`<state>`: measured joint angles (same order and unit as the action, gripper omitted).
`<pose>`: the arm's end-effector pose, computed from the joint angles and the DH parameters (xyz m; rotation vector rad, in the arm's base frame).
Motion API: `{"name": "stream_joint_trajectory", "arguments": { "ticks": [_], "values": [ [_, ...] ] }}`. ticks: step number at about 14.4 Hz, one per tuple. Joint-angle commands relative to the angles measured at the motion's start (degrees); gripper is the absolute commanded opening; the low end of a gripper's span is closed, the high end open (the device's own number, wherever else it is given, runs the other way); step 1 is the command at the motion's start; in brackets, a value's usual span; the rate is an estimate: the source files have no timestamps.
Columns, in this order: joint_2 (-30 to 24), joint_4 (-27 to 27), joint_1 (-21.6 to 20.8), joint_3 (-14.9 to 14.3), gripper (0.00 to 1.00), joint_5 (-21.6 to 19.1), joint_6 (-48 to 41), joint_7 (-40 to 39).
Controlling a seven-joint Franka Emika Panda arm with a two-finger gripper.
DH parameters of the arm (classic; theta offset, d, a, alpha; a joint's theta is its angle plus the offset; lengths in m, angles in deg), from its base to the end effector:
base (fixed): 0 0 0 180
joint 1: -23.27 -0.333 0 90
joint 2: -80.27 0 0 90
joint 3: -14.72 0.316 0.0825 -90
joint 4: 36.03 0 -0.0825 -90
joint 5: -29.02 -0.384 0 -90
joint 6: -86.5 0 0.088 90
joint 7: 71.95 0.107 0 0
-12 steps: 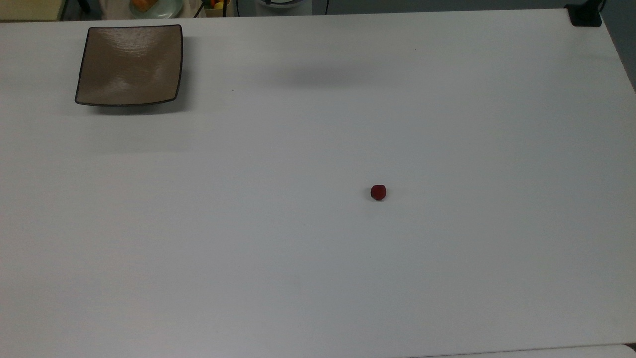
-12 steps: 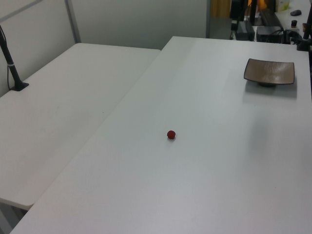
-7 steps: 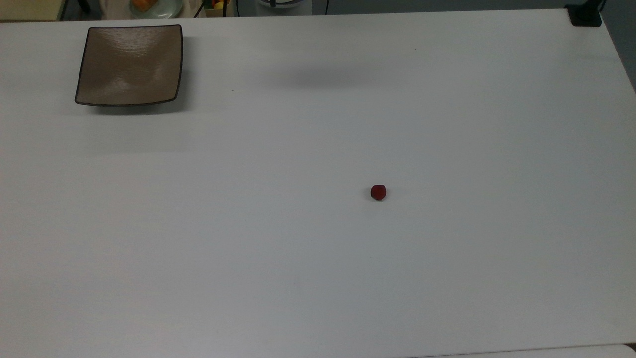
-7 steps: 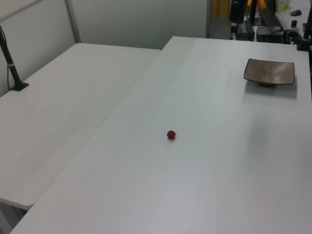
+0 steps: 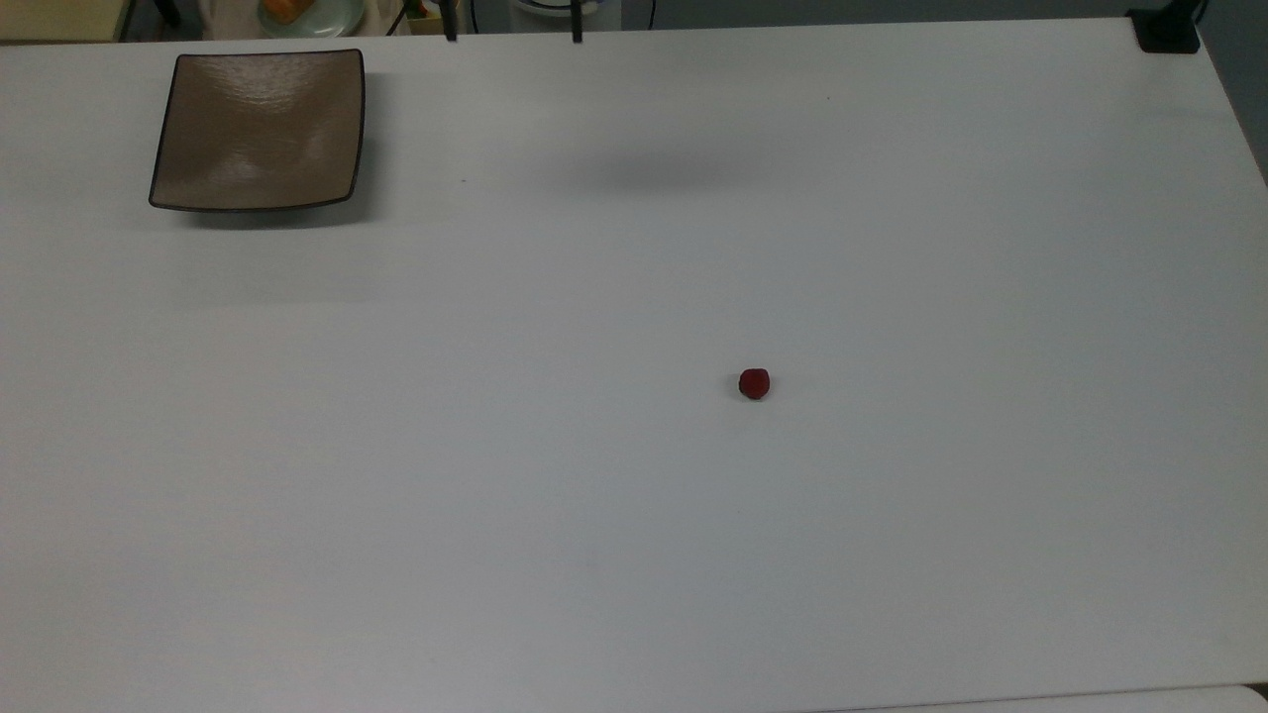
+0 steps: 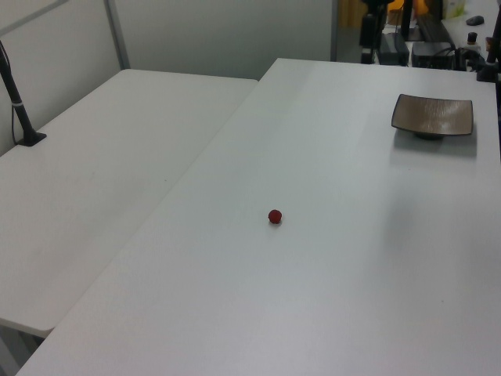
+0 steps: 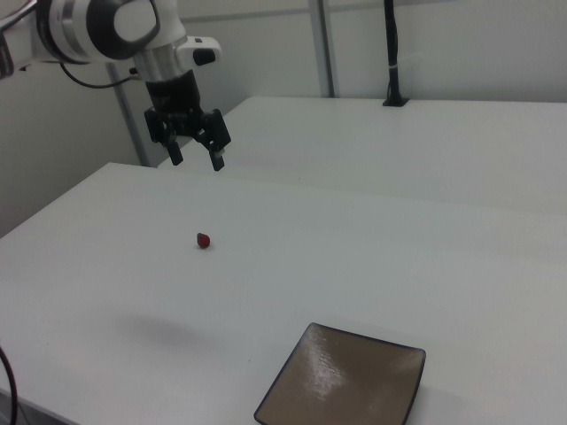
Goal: Strawberries on a ceramic plate
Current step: 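Move the open gripper over the red strawberry and lower toward it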
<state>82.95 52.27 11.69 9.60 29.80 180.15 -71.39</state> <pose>0.5717 0.0646 0.6181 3.1216 0.1620 0.0747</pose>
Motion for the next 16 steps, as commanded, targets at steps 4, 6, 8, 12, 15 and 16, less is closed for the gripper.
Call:
{"name": "stream_joint_trajectory", "arguments": {
  "ticks": [4,6,8,12,15,16],
  "values": [
    [6.6,-0.8,-4.0,-0.3,1.00,-3.3,7.9,1.3],
    [8.1,-1.2,-4.2,0.0,1.00,-4.2,9.5,1.3],
    [10.4,-1.3,-4.2,1.7,1.00,-4.5,11.9,1.3],
    [15.2,-1.3,-4.2,3.9,1.00,-4.5,17.6,1.3],
    [18.3,-1.3,-4.2,5.2,1.00,-4.5,21.6,1.3],
    [19.4,-1.3,-4.2,5.5,1.00,-4.5,22.8,1.3]
  ]
}}
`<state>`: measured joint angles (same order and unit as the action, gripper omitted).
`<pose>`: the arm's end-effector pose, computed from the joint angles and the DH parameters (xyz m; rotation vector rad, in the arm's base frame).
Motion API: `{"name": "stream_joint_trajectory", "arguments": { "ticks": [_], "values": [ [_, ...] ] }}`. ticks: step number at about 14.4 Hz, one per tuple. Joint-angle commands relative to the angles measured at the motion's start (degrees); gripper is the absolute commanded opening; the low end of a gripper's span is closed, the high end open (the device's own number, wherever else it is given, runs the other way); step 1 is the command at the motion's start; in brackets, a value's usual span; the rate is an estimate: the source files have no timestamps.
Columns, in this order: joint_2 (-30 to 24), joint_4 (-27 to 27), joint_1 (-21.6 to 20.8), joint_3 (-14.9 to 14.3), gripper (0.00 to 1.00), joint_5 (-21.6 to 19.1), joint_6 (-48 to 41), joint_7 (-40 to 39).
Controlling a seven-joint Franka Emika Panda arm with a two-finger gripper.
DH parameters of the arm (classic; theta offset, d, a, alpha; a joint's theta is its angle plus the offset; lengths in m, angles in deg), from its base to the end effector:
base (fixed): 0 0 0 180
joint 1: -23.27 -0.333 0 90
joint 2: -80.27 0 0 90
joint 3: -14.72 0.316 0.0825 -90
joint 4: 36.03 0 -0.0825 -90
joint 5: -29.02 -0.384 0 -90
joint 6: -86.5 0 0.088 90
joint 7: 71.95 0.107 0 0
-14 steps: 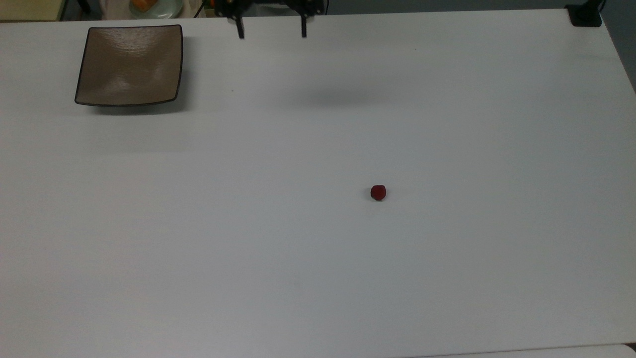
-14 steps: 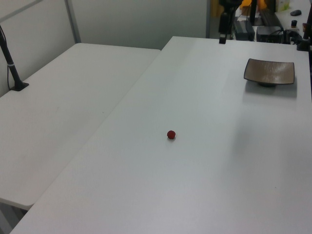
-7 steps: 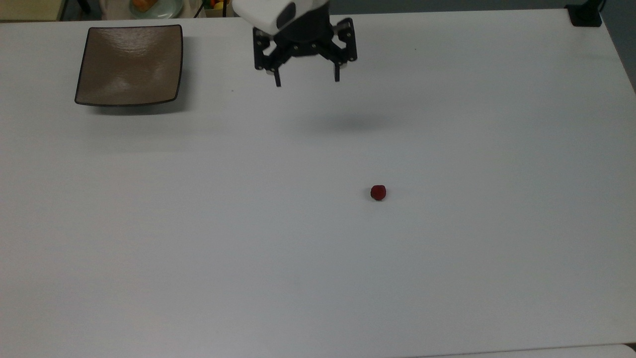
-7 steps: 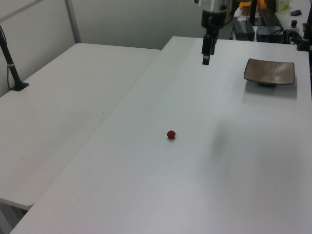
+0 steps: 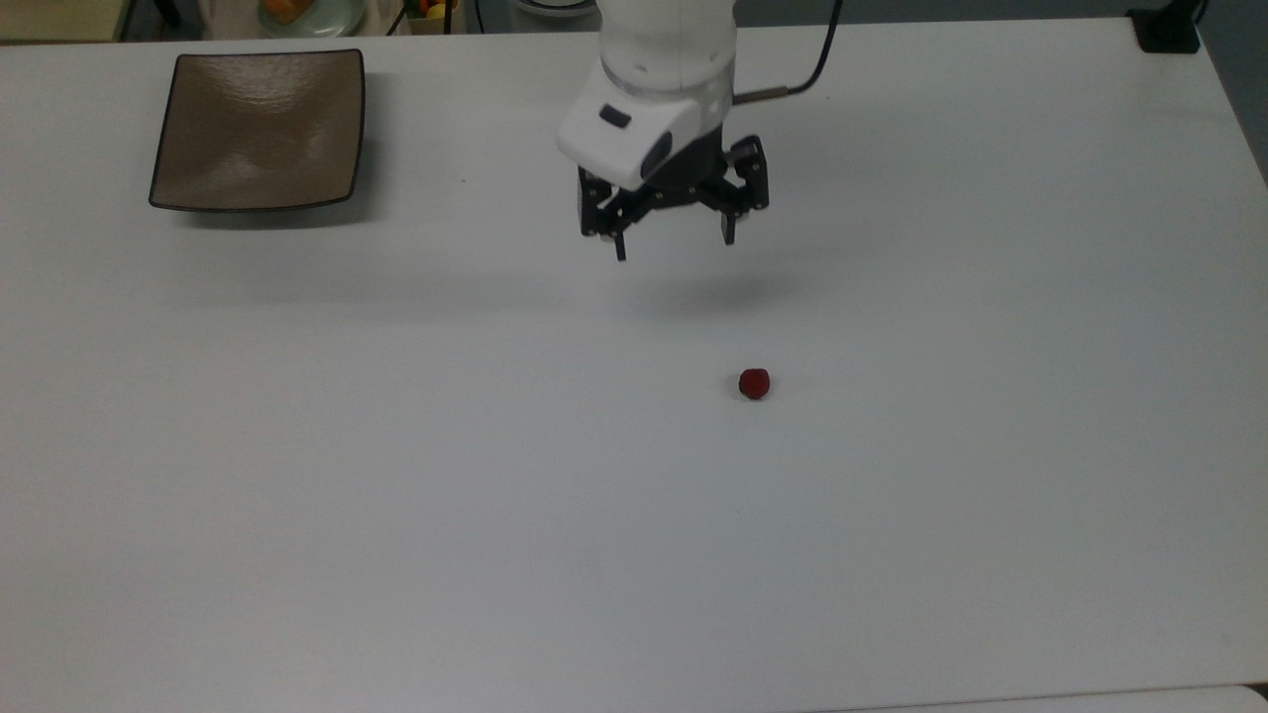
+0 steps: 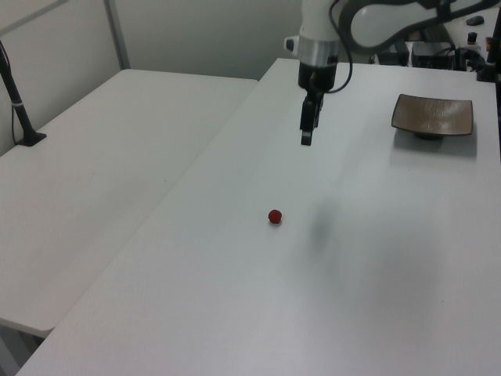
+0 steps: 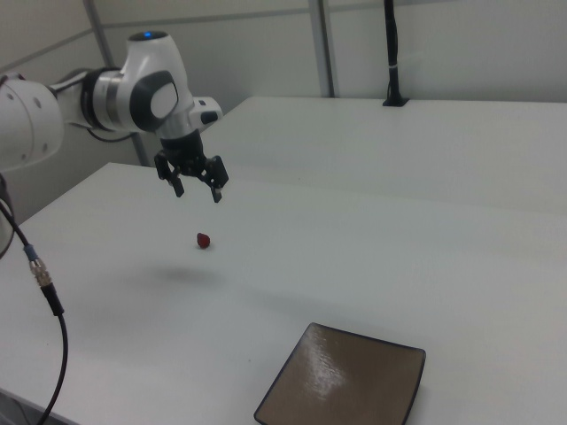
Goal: Strawberries on a ceramic plate
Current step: 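Move the open gripper over the red strawberry and lower toward it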
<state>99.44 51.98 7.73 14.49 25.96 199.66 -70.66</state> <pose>0.6468 0.1809 0.4726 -3.0549 -0.3475 -0.1481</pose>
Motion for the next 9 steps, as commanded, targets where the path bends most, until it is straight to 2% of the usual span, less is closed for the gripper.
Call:
{"name": "stream_joint_trajectory", "arguments": {
  "ticks": [1,9],
  "values": [
    [3.9,-1.0,-0.5,1.0,1.00,-0.6,4.2,0.6],
    [11.3,-0.9,-2.7,2.1,1.00,-0.3,16.3,0.4]
  ]
}}
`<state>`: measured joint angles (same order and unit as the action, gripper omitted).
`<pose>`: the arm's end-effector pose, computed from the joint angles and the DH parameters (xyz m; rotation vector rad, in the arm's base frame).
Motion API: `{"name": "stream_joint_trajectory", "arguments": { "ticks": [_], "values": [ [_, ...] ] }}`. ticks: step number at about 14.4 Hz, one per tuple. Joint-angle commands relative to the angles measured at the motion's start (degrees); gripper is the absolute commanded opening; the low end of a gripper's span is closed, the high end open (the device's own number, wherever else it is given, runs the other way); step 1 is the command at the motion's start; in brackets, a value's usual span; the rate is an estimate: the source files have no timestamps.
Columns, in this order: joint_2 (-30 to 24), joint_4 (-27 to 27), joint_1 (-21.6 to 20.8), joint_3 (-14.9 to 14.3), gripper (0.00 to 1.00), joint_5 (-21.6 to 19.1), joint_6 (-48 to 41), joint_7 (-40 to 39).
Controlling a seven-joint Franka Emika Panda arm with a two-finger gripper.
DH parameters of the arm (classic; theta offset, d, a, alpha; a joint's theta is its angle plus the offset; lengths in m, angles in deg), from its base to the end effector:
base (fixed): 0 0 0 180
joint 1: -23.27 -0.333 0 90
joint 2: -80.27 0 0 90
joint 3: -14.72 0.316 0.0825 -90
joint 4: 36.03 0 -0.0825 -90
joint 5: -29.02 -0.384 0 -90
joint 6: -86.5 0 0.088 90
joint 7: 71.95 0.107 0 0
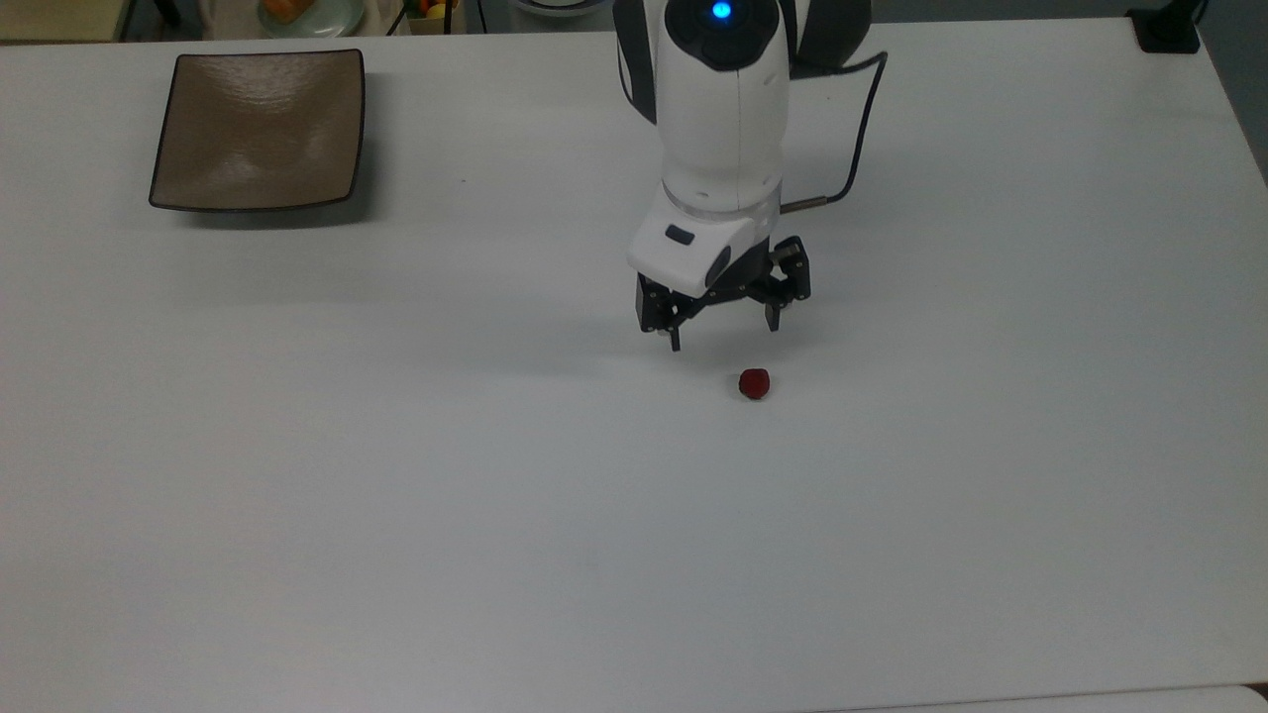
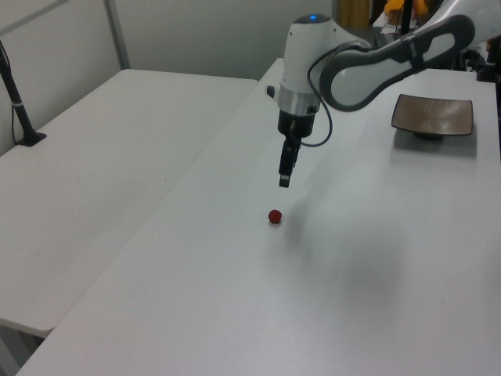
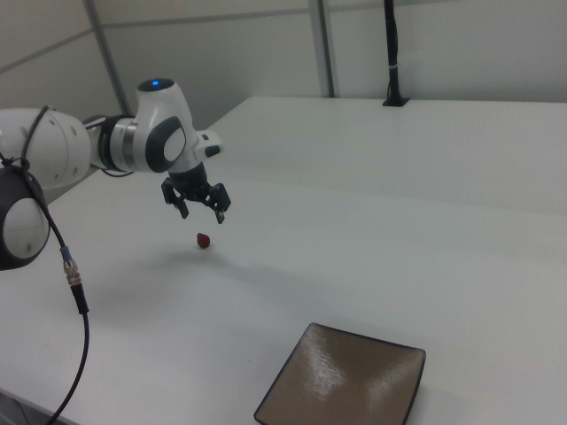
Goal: Strawberries on a ceramic plate
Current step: 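Lower the gripper around the strawberry and close on it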
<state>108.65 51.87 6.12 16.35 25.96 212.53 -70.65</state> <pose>0.6712 0.2269 0.3854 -3.0162 -0.4139 -0.2401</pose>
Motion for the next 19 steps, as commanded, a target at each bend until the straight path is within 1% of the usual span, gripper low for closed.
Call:
{"name": "stream_joint_trajectory", "arguments": {
  "ticks": [1,5,10,12,13,14,16,17,18,19],
  "values": [
    [2.8,-0.7,-1.3,0.4,1.00,-0.2,4.7,0.4],
    [6.2,-0.8,-2.2,0.4,1.00,0.3,9.1,0.3],
    [7.0,-0.8,-2.3,0.4,1.00,1.7,9.8,-0.3],
    [7.3,-0.8,-2.3,0.4,0.88,2.8,9.8,-0.5],
    [7.4,-0.8,-2.3,0.4,0.86,3.2,9.8,-0.5],
    [7.5,-0.8,-2.3,0.5,0.79,3.2,9.8,-0.4],
    [7.5,-0.8,-2.2,0.9,0.73,3.3,9.8,-0.4],
    [7.5,-0.7,-2.2,0.9,0.64,3.3,9.8,-0.3],
    [7.5,-0.7,-2.2,1.0,0.60,3.3,9.8,-0.3],
    [7.5,-0.6,-2.2,1.0,0.54,3.4,9.8,-0.3]
  ]
}}
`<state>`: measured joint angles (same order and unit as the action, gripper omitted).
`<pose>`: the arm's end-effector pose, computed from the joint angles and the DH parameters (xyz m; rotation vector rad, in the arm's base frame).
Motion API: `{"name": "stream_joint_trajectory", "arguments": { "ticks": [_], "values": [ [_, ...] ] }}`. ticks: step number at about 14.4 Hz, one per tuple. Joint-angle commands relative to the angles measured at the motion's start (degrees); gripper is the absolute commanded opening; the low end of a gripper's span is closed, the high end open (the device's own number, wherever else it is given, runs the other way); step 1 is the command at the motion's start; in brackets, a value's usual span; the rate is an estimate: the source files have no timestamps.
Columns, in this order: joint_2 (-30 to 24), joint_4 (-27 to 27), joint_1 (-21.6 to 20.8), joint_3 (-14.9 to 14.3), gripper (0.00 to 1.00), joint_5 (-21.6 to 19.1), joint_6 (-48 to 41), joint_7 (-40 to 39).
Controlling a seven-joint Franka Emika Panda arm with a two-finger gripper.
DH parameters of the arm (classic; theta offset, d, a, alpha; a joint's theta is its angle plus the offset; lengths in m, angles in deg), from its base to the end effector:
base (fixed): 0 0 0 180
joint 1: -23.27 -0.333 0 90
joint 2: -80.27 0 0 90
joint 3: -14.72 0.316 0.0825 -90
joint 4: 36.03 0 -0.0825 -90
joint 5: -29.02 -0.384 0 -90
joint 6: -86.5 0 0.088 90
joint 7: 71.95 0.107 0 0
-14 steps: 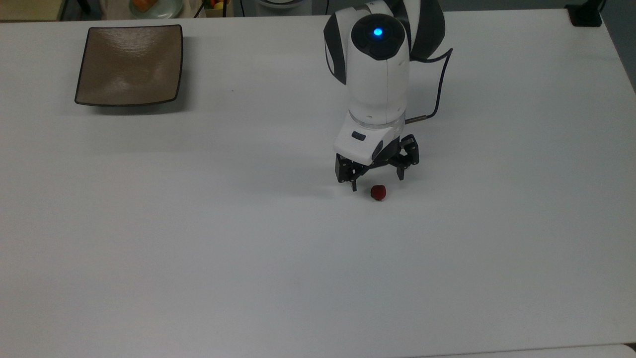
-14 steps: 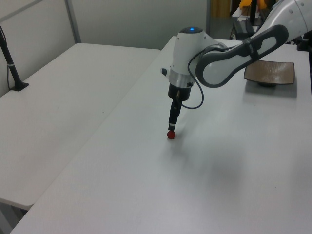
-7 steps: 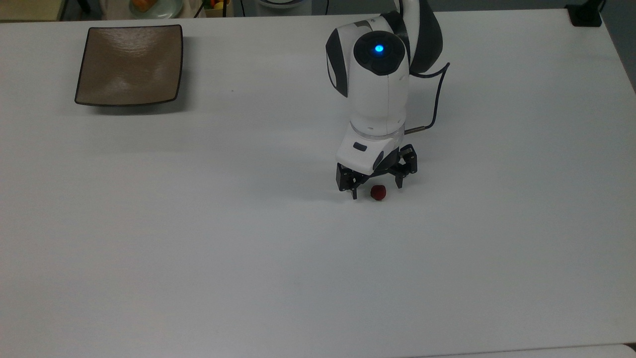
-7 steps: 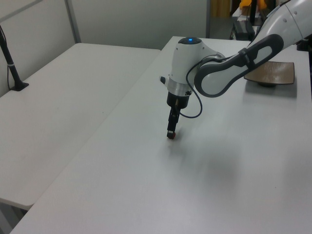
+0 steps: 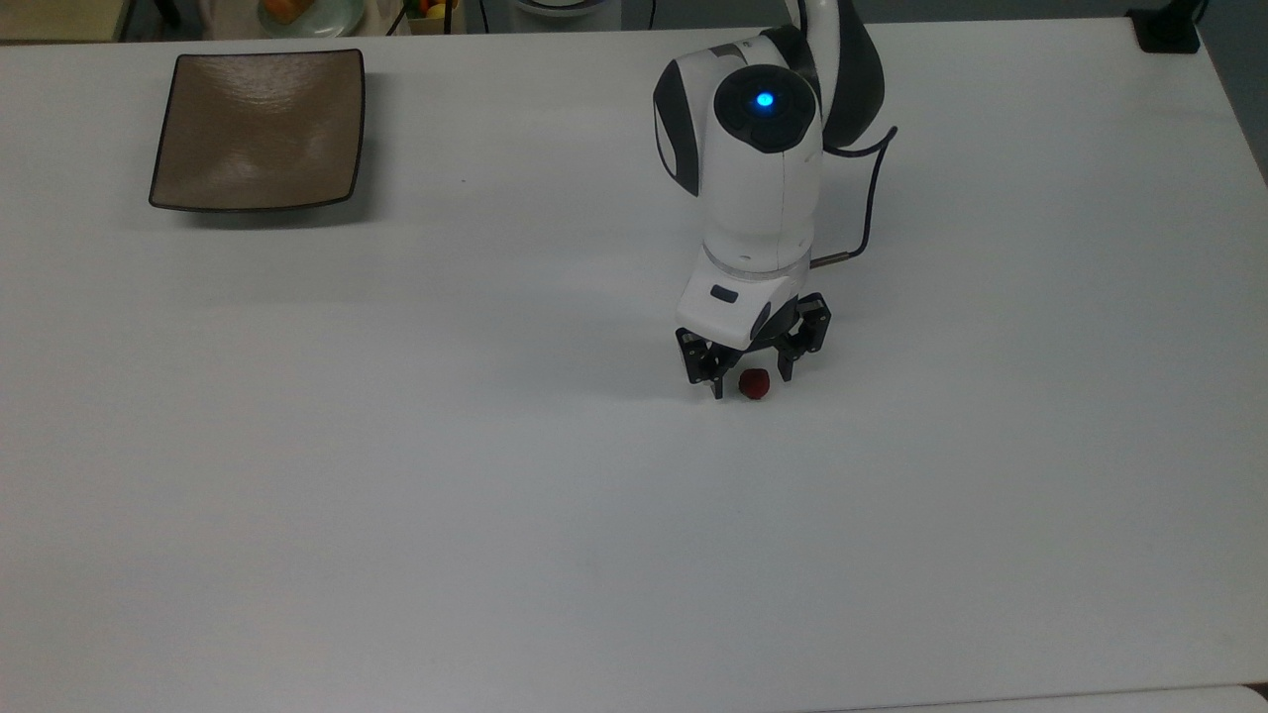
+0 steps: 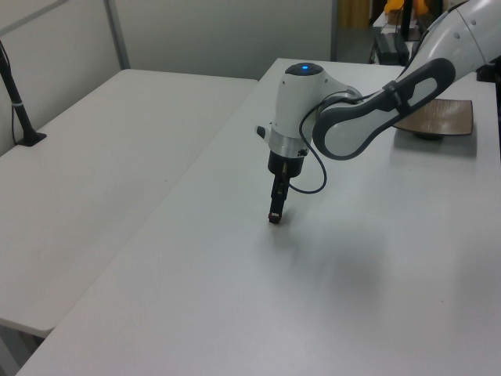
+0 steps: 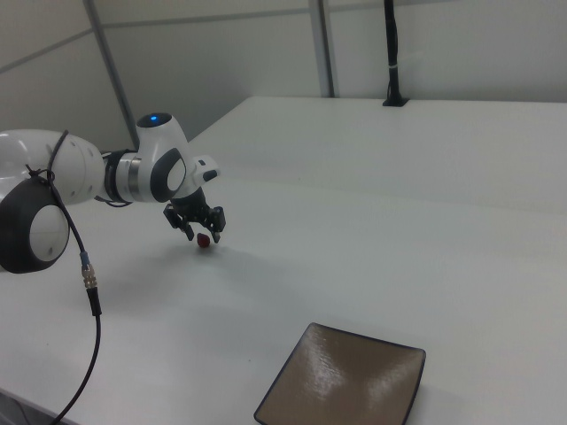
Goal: Strawberries on a ceramic plate
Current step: 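Lower the gripper around the strawberry and close on it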
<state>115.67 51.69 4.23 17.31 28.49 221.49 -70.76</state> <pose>0.6761 0.2622 0.3158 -3.0100 -0.5164 -0.3022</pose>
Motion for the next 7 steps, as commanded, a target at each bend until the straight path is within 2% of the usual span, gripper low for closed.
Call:
{"name": "stream_joint_trajectory", "arguments": {
  "ticks": [1,5,7],
  "values": [
    [0.5,-0.4,-0.3,0.0,0.45,0.9,0.9,-0.3],
    [0.5,-0.4,-0.3,0.0,0.15,0.9,0.8,-0.2],
    [0.5,-0.4,-0.3,0.0,0.13,0.8,0.8,-0.2]
  ]
}}
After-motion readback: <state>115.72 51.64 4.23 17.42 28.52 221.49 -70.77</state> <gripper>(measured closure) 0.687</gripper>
